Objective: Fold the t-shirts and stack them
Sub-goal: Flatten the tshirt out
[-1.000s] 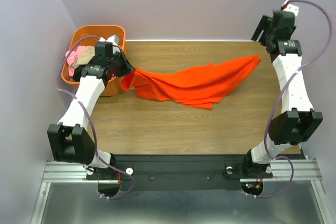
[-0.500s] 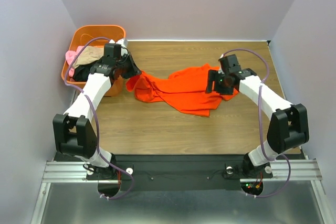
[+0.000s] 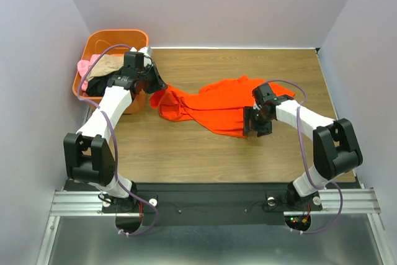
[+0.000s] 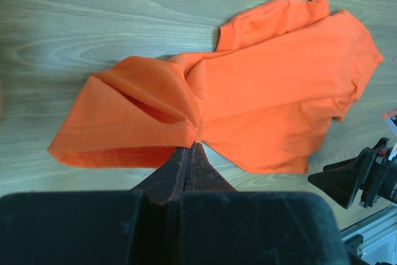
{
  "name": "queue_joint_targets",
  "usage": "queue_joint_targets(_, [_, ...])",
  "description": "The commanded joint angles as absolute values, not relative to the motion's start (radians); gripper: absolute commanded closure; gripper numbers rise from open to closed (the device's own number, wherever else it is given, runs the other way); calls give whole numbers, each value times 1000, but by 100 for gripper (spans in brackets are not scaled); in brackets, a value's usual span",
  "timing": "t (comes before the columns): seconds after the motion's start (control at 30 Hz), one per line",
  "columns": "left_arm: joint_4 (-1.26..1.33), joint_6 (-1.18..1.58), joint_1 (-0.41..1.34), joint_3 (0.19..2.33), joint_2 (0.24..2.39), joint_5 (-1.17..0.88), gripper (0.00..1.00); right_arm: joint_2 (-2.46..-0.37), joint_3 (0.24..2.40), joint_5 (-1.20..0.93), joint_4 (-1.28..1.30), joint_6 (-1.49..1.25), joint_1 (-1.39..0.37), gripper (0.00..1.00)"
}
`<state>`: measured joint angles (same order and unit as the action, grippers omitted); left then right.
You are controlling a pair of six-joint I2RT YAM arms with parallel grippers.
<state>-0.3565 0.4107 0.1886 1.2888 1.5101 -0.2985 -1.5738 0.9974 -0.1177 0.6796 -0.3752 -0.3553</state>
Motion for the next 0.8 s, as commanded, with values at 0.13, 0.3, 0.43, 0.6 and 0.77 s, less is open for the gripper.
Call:
queue_joint_targets(0.13, [-342, 382, 189, 1270, 1493, -291, 100, -1641, 1015, -152, 611, -364, -410, 32])
queue_joint_targets(0.3, [-342, 385, 189, 1261, 1483, -287, 100, -1681, 1014, -138, 585, -357, -420, 35])
queue_joint_targets(0.43, [-344, 383, 189, 1258, 1477, -284, 100, -1684, 1011, -103, 551, -362, -425, 40])
queue_joint_targets(0.6, [-348, 385, 189, 1255, 1476, -281, 100, -1692, 1008, -90, 509, -361, -426, 49])
queue_joint_targets(0.77, [-345, 387, 189, 1256, 1477, -279, 100, -1723, 1012, -95, 495, -357, -428, 62])
